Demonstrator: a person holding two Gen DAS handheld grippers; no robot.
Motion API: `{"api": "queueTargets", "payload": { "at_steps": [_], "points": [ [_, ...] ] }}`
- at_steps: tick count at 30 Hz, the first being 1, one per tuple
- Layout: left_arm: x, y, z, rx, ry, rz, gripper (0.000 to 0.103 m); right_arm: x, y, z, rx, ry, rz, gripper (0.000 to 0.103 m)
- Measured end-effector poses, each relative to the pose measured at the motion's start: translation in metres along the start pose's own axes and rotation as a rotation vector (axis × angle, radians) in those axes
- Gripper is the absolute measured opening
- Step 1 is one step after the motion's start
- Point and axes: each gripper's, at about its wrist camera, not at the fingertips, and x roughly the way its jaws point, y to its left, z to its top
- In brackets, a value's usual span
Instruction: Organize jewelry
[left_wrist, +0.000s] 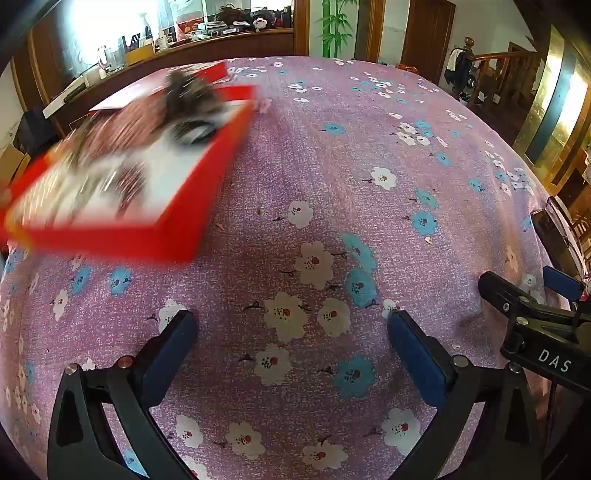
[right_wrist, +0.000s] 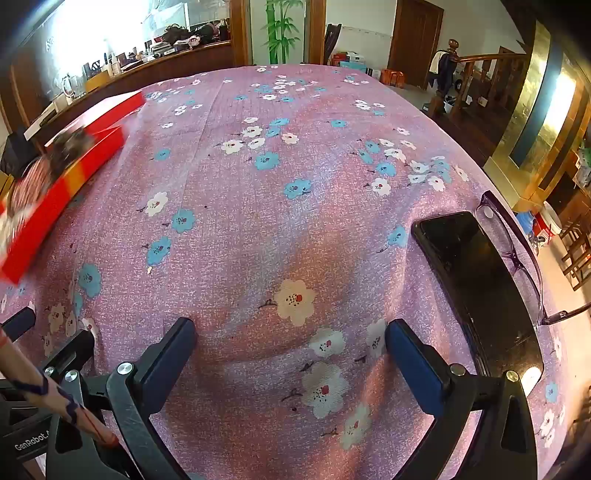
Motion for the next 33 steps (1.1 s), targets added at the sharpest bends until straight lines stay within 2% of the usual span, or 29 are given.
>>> {"api": "queueTargets", "payload": {
  "at_steps": [33],
  "points": [
    [0.0018, -0.0053, -0.0009, 0.002, -0.005, 0.003, 0.103, 0.0015, -0.0009, 0.0021, 0.003, -0.002, 0.003, 0.103]
  ]
}}
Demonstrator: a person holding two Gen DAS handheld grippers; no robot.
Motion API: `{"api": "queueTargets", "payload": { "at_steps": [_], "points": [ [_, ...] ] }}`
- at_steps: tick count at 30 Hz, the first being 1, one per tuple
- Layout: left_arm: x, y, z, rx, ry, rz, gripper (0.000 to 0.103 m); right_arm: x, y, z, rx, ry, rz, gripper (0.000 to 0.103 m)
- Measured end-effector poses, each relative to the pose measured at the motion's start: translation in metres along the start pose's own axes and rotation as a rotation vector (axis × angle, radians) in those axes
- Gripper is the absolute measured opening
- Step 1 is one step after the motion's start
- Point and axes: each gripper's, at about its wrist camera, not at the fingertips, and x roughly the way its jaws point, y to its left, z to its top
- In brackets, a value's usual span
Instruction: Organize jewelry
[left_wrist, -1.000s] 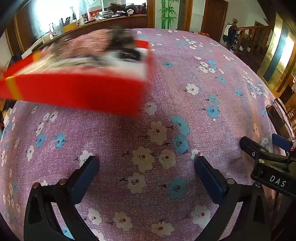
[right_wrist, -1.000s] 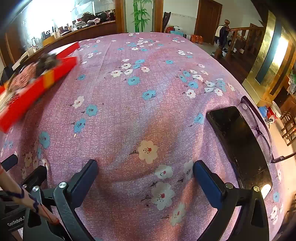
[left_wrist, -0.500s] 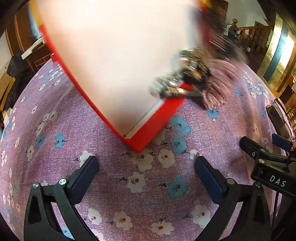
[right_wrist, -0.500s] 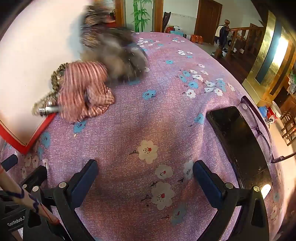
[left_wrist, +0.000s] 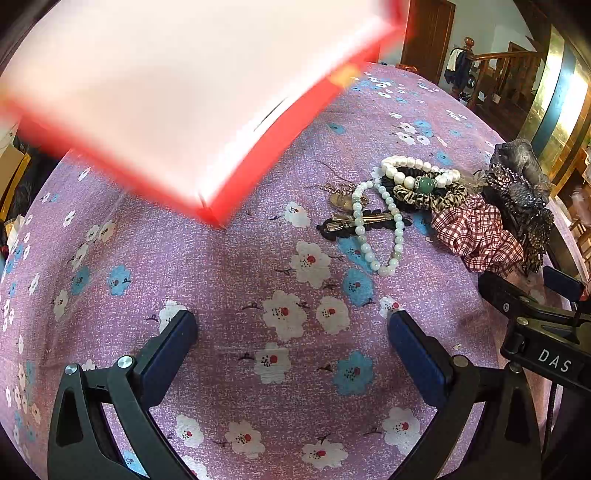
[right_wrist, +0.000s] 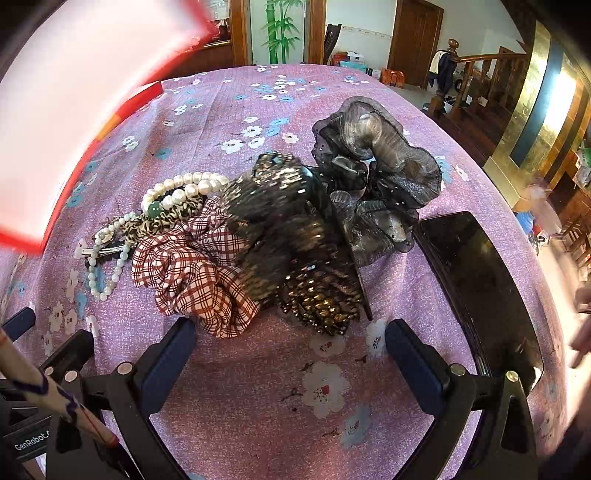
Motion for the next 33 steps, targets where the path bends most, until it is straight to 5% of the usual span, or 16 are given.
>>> {"api": "queueTargets", "payload": {
  "at_steps": [33],
  "points": [
    [0.0016, 0.0014, -0.0017, -0.01, 0.0, 0.005, 0.103, 0.0, 0.0004, -0.0006, 0.0, 0.0, 0.0, 0.103]
  ]
}}
